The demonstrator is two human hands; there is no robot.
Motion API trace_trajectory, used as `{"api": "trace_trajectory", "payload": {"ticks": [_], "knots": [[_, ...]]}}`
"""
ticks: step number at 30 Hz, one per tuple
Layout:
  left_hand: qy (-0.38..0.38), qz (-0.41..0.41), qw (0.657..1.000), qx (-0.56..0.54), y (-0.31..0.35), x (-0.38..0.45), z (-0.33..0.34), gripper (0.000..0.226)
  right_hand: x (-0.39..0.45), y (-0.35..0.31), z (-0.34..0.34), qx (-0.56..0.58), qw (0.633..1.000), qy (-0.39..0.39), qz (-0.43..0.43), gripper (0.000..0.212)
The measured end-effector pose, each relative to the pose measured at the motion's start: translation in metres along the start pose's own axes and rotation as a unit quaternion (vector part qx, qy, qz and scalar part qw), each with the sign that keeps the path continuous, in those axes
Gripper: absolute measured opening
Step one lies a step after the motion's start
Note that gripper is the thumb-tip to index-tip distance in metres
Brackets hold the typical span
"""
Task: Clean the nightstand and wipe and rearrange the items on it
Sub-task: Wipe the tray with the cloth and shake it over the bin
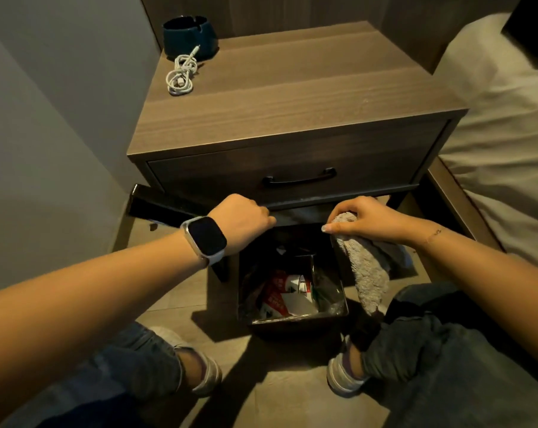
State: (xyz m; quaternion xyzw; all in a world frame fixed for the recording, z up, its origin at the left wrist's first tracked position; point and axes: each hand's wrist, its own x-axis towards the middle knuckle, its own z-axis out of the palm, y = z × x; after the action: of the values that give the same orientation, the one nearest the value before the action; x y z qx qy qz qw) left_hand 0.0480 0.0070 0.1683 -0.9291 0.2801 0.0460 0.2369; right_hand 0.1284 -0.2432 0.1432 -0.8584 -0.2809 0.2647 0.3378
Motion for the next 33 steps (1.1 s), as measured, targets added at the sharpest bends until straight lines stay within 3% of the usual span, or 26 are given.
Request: {"api": "trace_trajectory", "payload": {"ticks": [4, 16, 25, 30, 33], "knots": [[-0.044, 0.020, 0.999, 0.023, 0.023, 0.003, 0.014, 0.035, -0.002, 0.003, -0.004, -0.020, 1.000, 0.012, -0.014, 0.032], [-0.047, -0.034, 0.998, -0.023, 0.044, -0.006, 0.023, 0.037, 0.001, 0.001, -0.004, -0.047, 0.998, 0.007, -0.032, 0.032], [-0.004, -0.144, 0.983, -0.116, 0.028, -0.018, 0.018, 0.027, 0.002, 0.002, -0.004, -0.096, 0.994, 0.048, -0.026, 0.035], [-0.018, -0.101, 0.992, -0.076, 0.034, -0.018, 0.019, 0.031, 0.001, 0.001, -0.001, -0.109, 0.992, 0.060, -0.023, 0.037], [-0.014, -0.128, 0.987, -0.098, 0.031, -0.014, 0.026, 0.027, 0.001, 0.000, 0.001, -0.120, 0.991, 0.060, -0.027, 0.037]]}}
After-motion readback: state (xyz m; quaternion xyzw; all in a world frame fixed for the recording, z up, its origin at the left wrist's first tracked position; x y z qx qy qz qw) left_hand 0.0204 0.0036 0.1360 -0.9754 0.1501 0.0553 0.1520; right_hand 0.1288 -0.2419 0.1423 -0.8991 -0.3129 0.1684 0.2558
